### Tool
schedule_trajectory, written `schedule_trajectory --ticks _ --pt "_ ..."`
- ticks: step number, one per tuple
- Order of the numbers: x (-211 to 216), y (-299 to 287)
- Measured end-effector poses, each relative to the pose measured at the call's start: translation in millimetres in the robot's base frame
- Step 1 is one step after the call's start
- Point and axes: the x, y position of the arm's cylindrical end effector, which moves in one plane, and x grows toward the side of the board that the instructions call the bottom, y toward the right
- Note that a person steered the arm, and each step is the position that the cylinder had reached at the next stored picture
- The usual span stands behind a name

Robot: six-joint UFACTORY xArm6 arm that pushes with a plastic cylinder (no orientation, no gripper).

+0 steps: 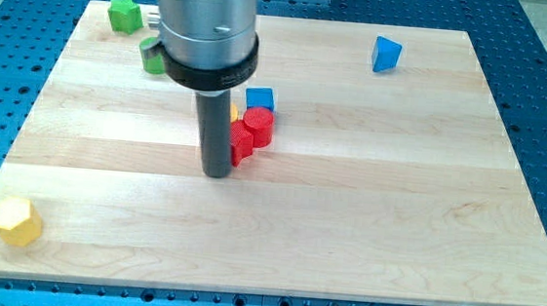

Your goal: Move hexagon to the center of the board

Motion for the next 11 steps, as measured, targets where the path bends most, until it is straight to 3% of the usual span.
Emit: schedule_trajectory --ticks 1,2,3,4,5,6,7,8,9,11 --pt "8.7 -25.1" --pt "113.9 -58.6" --pt "127.4 -102.7" --pt "117.9 -175.9" --pt "71.0 -172.9" --pt "55.1 -176.4" --pt "102.6 -173.4" --pt "95.6 -234.2" --pt "82.3 -233.7" --pt "1.3 -220.8"
